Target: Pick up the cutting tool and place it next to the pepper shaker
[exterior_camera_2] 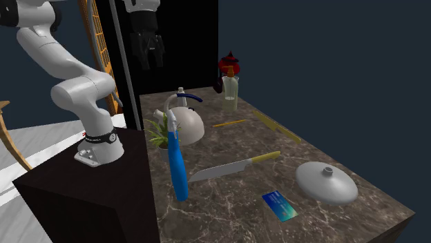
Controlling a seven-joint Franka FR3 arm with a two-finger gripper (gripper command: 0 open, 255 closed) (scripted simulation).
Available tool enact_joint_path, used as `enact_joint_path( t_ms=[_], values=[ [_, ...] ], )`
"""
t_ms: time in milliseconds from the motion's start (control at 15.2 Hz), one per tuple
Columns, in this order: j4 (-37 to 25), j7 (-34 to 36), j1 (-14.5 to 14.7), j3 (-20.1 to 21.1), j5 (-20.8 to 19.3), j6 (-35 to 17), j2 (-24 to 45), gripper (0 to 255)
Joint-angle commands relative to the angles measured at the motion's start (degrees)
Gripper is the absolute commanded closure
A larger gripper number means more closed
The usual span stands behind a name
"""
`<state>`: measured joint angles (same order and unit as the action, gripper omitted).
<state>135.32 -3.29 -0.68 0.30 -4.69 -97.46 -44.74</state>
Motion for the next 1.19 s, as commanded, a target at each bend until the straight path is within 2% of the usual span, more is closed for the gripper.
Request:
enact_joint_path(
  t_ms=[0, 594, 1122],
  values=[
    [0.0, 0.0, 0.0, 0.0, 0.0, 0.0, 0.0, 0],
    [-5.9, -13.9, 1.3, -7.4, -1.7, -10.0, 18.9, 0],
    [-16.5, -26.5, 2.3, -11.5, 0.5, -15.2, 37.8, 0]
  ],
)
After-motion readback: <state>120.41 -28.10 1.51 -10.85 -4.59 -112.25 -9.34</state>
